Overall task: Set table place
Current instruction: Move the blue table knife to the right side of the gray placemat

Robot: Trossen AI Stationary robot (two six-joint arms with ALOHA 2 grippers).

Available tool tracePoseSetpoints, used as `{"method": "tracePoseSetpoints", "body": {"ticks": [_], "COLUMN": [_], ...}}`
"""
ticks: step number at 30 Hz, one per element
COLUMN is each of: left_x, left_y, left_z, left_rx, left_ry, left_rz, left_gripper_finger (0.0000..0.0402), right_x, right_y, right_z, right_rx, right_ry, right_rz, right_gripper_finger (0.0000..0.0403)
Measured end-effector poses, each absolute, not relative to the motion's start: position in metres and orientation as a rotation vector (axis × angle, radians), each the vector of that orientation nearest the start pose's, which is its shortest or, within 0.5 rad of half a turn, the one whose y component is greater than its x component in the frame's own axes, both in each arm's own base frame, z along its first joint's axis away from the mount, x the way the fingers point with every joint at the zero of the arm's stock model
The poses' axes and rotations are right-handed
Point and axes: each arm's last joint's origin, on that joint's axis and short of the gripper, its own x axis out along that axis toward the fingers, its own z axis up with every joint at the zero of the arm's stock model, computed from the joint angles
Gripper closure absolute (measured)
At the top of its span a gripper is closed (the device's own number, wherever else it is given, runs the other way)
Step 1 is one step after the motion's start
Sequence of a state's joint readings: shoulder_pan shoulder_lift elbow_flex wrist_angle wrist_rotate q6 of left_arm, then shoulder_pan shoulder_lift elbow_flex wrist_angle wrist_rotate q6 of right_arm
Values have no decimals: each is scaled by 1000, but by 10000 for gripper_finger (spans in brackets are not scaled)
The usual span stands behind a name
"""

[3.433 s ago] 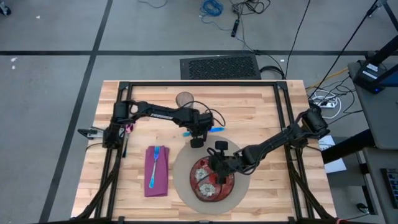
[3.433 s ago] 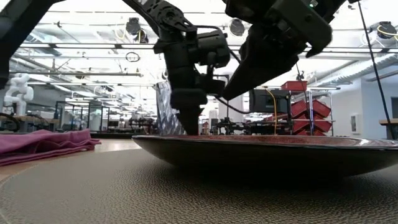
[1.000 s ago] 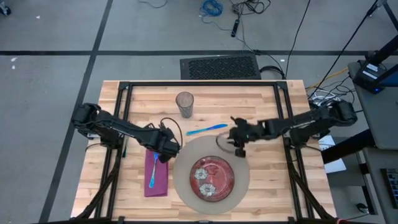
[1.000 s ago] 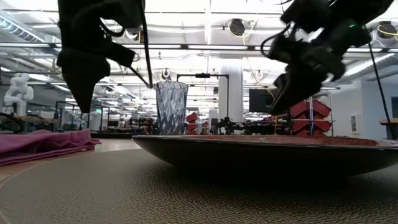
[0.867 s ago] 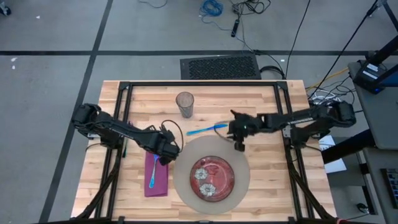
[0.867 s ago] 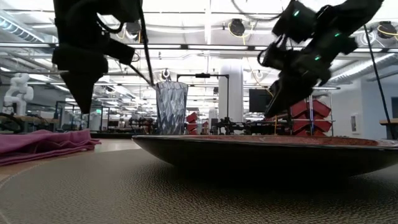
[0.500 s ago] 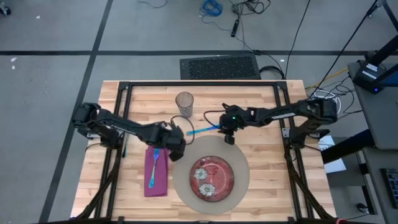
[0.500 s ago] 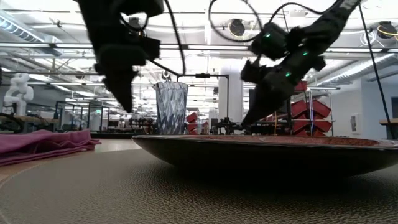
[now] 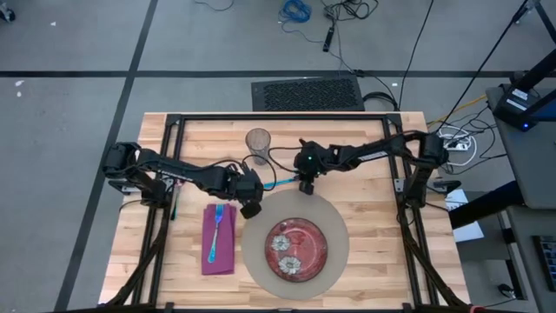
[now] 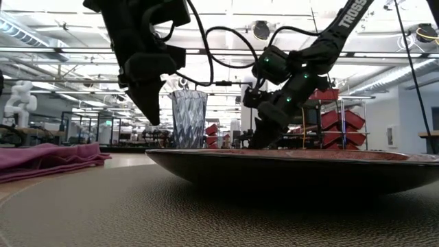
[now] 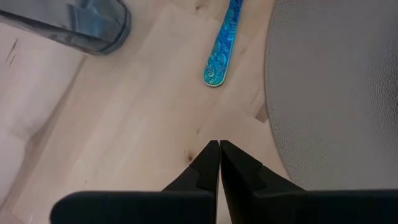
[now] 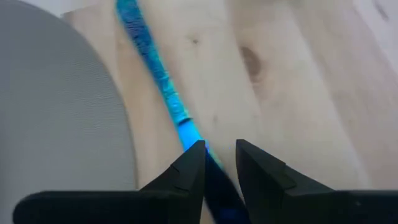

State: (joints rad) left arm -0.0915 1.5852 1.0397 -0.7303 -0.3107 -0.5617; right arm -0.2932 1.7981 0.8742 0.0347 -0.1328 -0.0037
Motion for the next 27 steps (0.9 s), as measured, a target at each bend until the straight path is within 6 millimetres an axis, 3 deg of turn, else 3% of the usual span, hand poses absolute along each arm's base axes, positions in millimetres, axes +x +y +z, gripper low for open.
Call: {"method": "tracePoseSetpoints", "body": {"ticks": [7,19,27], "left_x": [293,294,294], "left_y": [-18,-18,-18], "left_z": [201,201,201], "left_rx": [-212,-197,-198], "left_ry": [1142,1138,1137], "left_rz": [509,497,496], "left_gripper_finger": [402,401,402], "right_x": [316,311,319], "right_y": [-103,-102,-89], "right_z": [124,122,125], "right_rx": [239,212,169], "right_ry": [910,976,928], "right_rz": [-164,-180,-128], "right_gripper_finger": [328,328,328]}}
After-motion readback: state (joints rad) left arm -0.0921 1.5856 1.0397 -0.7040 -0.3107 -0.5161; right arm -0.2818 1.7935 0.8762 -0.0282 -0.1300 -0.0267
